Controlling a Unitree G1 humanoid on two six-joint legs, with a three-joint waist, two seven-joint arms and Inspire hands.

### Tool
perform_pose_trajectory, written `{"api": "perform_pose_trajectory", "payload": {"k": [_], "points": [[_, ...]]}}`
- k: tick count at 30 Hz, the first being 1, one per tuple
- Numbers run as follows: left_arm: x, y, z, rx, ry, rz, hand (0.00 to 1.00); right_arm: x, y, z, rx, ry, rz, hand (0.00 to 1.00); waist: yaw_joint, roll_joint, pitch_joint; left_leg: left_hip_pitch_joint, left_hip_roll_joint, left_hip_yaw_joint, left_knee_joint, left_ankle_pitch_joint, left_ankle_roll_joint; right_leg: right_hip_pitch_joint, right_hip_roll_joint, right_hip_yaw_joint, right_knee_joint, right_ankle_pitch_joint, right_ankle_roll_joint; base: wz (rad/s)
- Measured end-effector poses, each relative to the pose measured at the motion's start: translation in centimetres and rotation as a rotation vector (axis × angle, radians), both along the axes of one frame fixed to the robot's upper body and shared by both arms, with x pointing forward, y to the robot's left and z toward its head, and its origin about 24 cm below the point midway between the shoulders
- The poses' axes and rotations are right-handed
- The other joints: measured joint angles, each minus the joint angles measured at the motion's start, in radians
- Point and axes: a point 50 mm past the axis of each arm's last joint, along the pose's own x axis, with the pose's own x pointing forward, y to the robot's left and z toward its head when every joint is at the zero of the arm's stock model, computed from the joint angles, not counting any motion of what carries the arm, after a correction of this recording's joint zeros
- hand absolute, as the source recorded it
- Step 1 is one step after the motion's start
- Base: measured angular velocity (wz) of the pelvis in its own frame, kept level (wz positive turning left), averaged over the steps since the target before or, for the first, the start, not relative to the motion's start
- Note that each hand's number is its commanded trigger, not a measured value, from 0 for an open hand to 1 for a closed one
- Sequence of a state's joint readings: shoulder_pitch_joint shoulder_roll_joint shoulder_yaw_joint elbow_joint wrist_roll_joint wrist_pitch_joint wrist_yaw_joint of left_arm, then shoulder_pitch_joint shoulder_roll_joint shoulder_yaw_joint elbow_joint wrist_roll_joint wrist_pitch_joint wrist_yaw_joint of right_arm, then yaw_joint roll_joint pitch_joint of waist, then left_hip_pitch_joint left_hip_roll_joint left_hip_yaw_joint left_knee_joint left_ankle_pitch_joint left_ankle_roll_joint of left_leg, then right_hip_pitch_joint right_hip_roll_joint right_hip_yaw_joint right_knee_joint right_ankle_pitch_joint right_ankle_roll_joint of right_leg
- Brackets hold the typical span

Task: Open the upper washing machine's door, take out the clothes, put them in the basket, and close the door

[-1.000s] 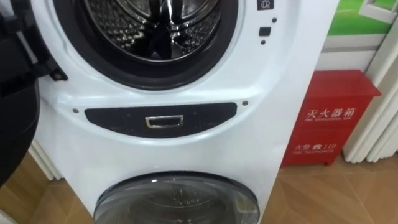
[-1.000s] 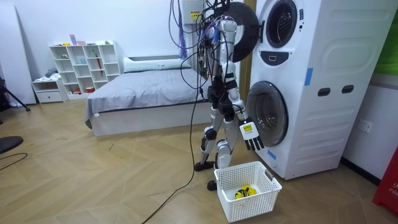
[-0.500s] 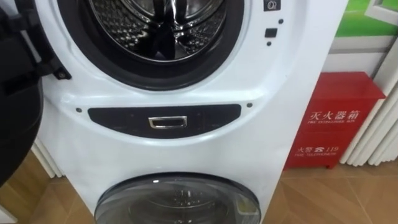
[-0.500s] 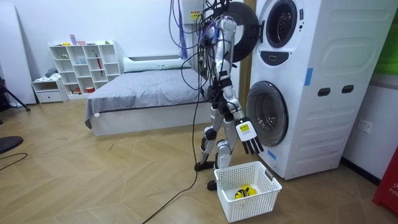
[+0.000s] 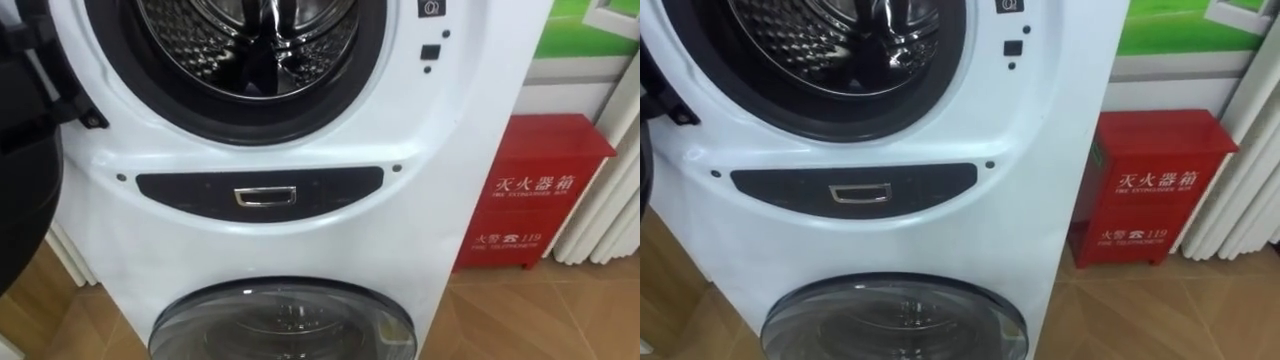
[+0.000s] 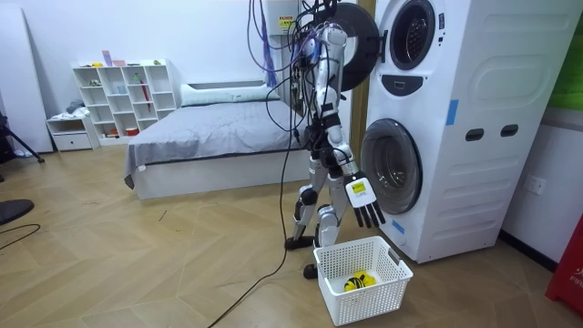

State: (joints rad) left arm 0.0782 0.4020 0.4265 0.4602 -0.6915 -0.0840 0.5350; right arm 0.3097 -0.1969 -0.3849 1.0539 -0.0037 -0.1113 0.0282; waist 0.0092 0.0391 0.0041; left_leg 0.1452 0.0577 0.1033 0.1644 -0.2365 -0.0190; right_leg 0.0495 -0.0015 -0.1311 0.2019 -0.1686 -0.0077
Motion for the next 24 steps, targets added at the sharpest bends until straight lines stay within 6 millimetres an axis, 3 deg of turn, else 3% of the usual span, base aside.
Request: {"api": "perform_pose_trajectory", "payload": {"k": [3, 5, 9, 13, 15, 16, 17, 20, 24], "points": [[0.7, -0.3, 0.9, 0.042, 0.02, -0.031, 0.0, -0.2, 0.3, -0.2, 0.021, 0.007, 0.005, 0.0, 0.001, -0.017, -0.0006, -0.007, 0.0, -0.012, 0.002, 0.0, 0.0, 0.0, -0.001, -0.012, -0.008, 0.001, -0.001, 0.15], [1.3, -0.8, 1.8, 0.09, 0.041, -0.057, 0.0, -0.5, 0.5, -0.2, 0.027, 0.025, 0.016, 0.0, 0.001, -0.037, 0.0051, -0.021, 0.0, -0.028, 0.011, 0.0, 0.0, 0.002, -0.003, -0.031, -0.016, 0.005, -0.002, 0.28], [3.1, -3.2, 2.6, 0.136, 0.062, -0.17, 0.0, -1.1, 1.0, -0.8, 0.054, 0.083, 0.018, 0.0, 0.0, -0.056, 0.0094, -0.063, -0.004, -0.083, 0.041, 0.0, 0.0, 0.006, -0.011, -0.03, -0.017, 0.014, 0.0, 0.53], [3.3, -5.0, 2.6, 0.17, 0.111, -0.266, 0.0, -0.7, 1.6, -1.2, 0.098, 0.092, 0.038, 0.0, 0.019, -0.057, 0.0101, -0.079, -0.009, -0.101, 0.057, -0.001, 0.002, 0.012, -0.015, -0.034, -0.034, 0.016, 0.003, 0.27], [3.7, -6.2, 2.7, 0.17, 0.114, -0.32, 0.0, -0.6, 1.9, -1.4, 0.11, 0.108, 0.045, 0.0, 0.02, -0.056, 0.0162, -0.097, -0.015, -0.126, 0.069, -0.002, 0.003, 0.018, -0.019, -0.033, -0.037, 0.016, 0.004, 0.45], [3.9, -7.0, 2.8, 0.171, 0.113, -0.356, 0.0, -0.1, 2.0, -1.4, 0.113, 0.104, 0.06, 0.0, 0.02, -0.056, 0.0289, -0.102, -0.017, -0.136, 0.074, -0.002, 0.003, 0.017, -0.021, -0.033, -0.037, 0.016, 0.004, 0.42], [3.9, -7.7, 2.9, 0.173, 0.11, -0.385, 0.0, 0.4, 2.0, -1.5, 0.113, 0.096, 0.074, 0.0, 0.021, -0.057, 0.0338, -0.111, -0.018, -0.137, 0.077, -0.001, 0.004, 0.013, -0.024, -0.034, -0.039, 0.014, 0.006, 0.35], [3.8, -8.9, 2.9, 0.191, 0.114, -0.428, 0.0, 1.8, 2.3, -1.5, 0.119, 0.067, 0.102, 0.0, 0.019, -0.056, 0.0358, -0.151, -0.027, -0.158, 0.101, -0.001, 0.004, 0.003, -0.026, -0.042, -0.058, 0.015, 0.014, 0.22], [3.1, -10.6, 2.8, 0.213, 0.128, -0.495, 0.0, 2.0, 3.0, -1.9, 0.149, 0.085, 0.117, 0.0, 0.018, -0.054, 0.0372, -0.167, -0.032, -0.173, 0.113, -0.001, 0.005, 0.005, -0.03, -0.059, -0.066, 0.017, 0.016, 0.19]]}}
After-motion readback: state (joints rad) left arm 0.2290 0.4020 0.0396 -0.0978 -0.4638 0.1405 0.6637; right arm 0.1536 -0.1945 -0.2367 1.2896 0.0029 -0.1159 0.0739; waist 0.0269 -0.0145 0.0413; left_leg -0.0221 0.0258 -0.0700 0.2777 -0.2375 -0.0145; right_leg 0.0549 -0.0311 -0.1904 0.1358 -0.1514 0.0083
